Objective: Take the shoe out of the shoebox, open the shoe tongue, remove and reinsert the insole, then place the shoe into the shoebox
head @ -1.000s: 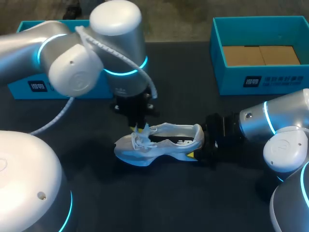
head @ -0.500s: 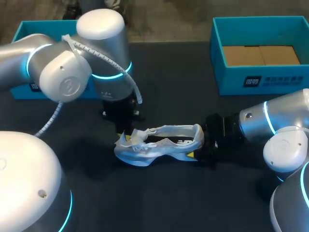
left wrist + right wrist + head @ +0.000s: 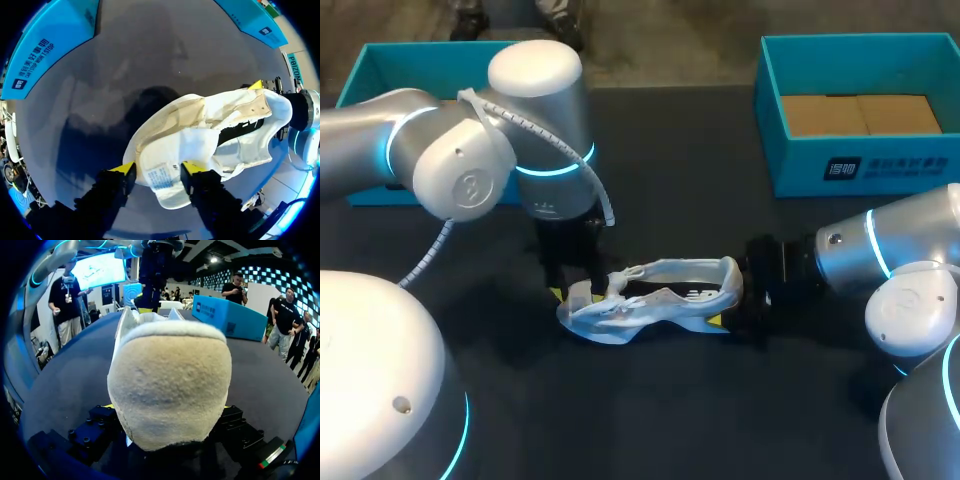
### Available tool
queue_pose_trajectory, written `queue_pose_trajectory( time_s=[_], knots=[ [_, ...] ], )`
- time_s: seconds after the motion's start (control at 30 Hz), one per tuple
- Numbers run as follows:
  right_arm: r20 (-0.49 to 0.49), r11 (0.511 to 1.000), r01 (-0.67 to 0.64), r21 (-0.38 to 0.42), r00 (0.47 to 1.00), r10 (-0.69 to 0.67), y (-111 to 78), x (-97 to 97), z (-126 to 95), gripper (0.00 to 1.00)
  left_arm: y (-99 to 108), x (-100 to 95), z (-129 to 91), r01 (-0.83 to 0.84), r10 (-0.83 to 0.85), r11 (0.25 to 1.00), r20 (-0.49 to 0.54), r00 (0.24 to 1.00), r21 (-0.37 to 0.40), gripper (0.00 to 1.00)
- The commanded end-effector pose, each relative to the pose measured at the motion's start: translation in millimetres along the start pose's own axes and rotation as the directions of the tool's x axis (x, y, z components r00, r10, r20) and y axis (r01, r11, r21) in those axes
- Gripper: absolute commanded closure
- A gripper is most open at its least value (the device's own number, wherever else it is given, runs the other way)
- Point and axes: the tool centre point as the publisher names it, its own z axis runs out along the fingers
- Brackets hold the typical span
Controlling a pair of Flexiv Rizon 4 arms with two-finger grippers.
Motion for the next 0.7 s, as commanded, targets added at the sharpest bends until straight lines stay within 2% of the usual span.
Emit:
queue_pose_trajectory(
  time_s=[0.03,0.07,0.37,0.6,0.7],
  knots=[
    [0.001,1.000,0.000,0.005,1.000,0.000,-1.8,-2.4,3,1.00,8,0.2,-11,-0.012,0.012,0.999,-0.002,1.000,0.037,0.05],
    [0.001,1.000,0.000,0.005,1.000,0.000,-1.8,-2.4,3,1.00,8,1.4,-14,-0.022,0.022,0.999,-0.004,1.000,0.049,0.00],
    [0.001,1.000,0.000,0.005,1.000,0.000,-1.8,-2.4,3,1.00,5,18.2,-48,-0.166,0.167,0.975,0.005,0.986,0.150,0.00],
    [0.001,1.000,0.000,0.005,1.000,0.000,-1.8,-2.4,3,1.00,-9,26.1,-66,-0.319,0.318,0.927,0.040,0.947,0.195,0.00],
    [0.001,1.000,0.000,0.005,1.000,0.000,-1.8,-2.4,3,1.00,-21,27.3,-73,-0.428,0.429,0.881,0.040,0.902,0.203,0.00]
  ],
)
